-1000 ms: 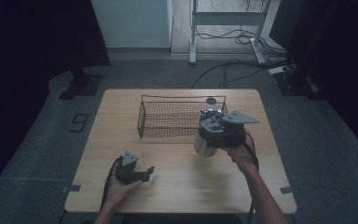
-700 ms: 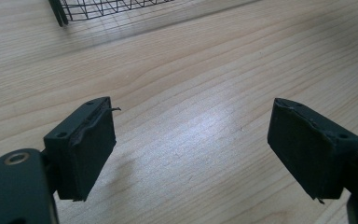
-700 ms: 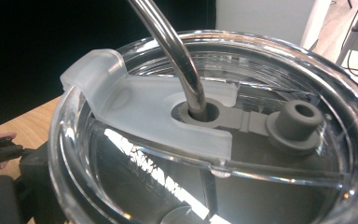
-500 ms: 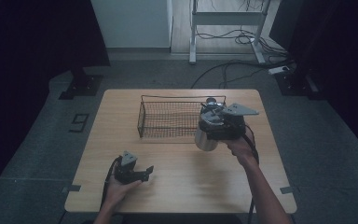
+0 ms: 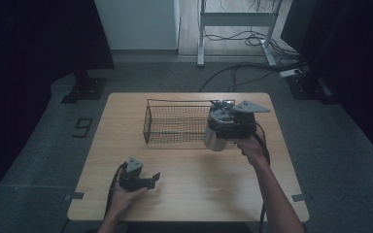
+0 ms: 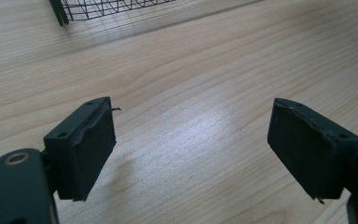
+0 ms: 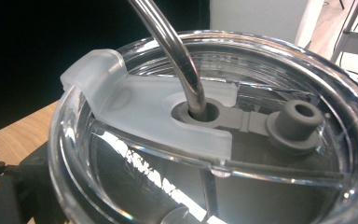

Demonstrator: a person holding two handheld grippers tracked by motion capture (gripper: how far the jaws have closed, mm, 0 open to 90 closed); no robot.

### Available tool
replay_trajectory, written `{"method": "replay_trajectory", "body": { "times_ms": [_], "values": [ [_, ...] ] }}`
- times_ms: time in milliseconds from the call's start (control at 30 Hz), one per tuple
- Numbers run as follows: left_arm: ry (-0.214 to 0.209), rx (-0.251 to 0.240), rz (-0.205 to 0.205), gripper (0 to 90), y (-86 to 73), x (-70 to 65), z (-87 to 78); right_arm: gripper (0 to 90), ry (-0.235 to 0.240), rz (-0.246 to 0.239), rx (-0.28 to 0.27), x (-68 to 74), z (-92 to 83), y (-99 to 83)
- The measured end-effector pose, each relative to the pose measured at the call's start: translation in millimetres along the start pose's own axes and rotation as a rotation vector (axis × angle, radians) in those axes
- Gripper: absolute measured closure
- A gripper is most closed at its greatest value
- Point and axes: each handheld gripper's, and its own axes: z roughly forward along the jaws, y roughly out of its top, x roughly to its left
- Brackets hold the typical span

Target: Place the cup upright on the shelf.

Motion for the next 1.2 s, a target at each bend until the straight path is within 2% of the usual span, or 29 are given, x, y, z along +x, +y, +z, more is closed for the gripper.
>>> {"method": "replay_trajectory", "body": {
  "times_ms": [967,1200],
  "values": [
    [-0.010,-0.004,-0.001,15.5,-0.3,-0.9,-0.4,3.5,-0.024,0.012,0.002,-13.6,20.9,19.7],
    [-0.011,-0.005,-0.003,15.6,-0.2,-0.3,-0.7,3.5,-0.046,0.020,0.005,-19.1,27.0,23.1]
  ]
}}
